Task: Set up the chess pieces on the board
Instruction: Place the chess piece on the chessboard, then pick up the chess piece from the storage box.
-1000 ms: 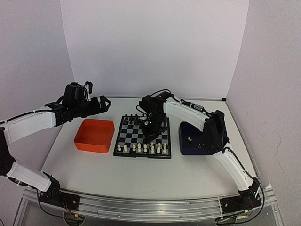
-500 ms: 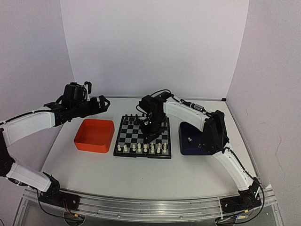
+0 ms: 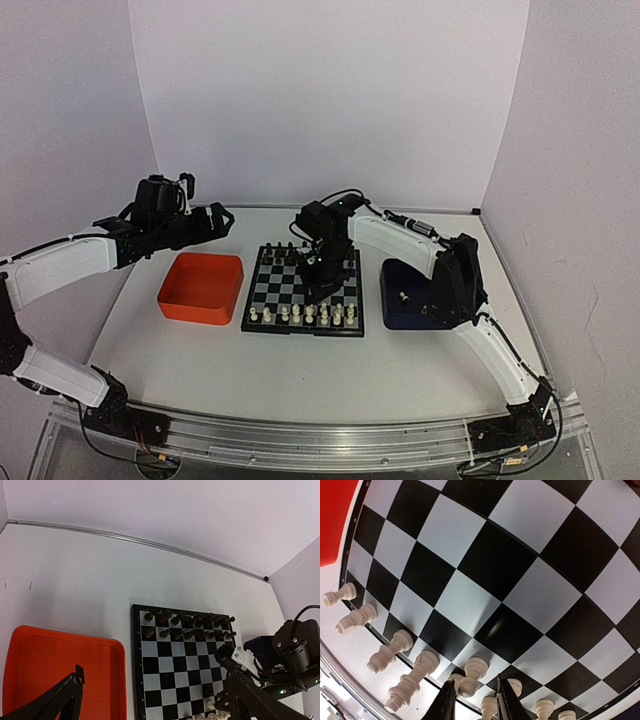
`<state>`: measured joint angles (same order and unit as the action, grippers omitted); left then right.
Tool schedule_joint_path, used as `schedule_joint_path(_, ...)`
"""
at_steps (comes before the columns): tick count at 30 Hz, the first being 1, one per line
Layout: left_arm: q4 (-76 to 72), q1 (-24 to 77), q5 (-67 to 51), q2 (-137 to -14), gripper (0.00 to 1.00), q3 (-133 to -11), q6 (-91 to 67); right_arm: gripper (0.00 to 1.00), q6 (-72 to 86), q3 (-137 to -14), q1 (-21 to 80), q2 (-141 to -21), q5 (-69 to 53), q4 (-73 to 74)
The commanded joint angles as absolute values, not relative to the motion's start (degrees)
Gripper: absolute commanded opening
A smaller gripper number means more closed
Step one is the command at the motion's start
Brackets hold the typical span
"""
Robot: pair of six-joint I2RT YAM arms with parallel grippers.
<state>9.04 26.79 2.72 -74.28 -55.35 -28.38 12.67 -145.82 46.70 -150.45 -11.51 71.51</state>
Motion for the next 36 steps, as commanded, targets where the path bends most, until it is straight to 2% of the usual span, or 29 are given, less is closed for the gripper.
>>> schedule_joint_path(1,7.55,26.54,2.31,-72.23,1.0,-56.22,-27.71,0.29,12.75,-146.33,47.17,-141.84,-12.51,69.6)
schedule_joint_path(7,6.37,26.54,1.73,-72.04,1.0,-56.68,-27.5,0.45,11.81,-144.01,47.07,-134.26,-11.73,67.44)
schedule_joint_path(11,5.69,26.54,0.9,-72.94,1.0,-57.85,-27.46,0.77,10.81,-138.91,46.93,-127.8,-5.69,66.63)
schedule_joint_path(13,5.18,26.57,0.26,-73.49,1.0,-58.51,-27.3,0.87,10.53,-135.26,46.66,-124.58,-2.43,66.38)
schedule_joint_path(18,2.4,26.57,-1.44,-75.96,1.0,-59.85,-27.01,0.91,10.86,-123.35,42.81,-115.62,5.3,65.03)
schedule_joint_path(26,-2.92,26.51,-1.49,-85.39,1.0,-65.99,-25.39,0.93,13.23,-104.39,29.99,-107.06,5.94,63.43)
schedule_joint_path(36,4.46,26.46,-3.58,-100.46,1.0,-84.31,-27.93,0.91,13.57,-96.04,24.27,-107.8,8.28,63.96)
